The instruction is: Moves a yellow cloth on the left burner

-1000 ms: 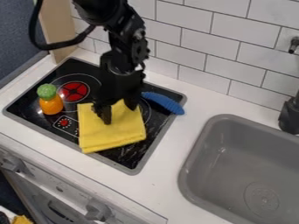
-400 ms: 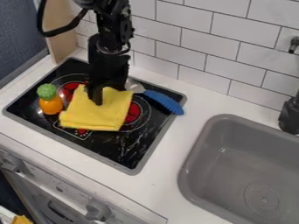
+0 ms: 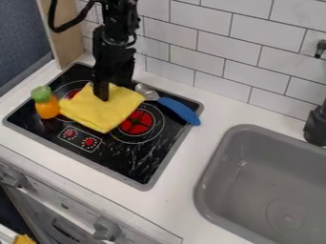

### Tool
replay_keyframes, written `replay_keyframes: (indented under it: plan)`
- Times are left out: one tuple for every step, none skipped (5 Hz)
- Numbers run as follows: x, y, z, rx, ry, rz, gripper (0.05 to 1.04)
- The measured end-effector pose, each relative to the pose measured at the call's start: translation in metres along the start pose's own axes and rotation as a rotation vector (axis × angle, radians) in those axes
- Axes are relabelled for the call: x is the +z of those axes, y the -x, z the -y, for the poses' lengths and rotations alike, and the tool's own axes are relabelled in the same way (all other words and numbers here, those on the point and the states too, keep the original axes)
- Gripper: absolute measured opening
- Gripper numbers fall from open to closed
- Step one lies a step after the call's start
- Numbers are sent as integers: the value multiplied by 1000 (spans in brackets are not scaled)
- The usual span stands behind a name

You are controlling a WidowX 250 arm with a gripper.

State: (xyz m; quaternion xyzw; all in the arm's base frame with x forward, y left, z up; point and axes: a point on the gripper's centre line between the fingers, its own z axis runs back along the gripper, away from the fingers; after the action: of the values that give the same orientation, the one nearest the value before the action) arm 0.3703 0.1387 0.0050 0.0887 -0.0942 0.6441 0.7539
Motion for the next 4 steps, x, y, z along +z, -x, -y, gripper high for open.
replay_keyframes:
  plan:
    - [-4,-16,14,13,-16,-4,1000]
    - [-10,-28,22,33,-34,-20,1001]
    - [-15,-42,21,55,-60,-36,1001]
    - [-17,-56,18,91,-61,-42,1001]
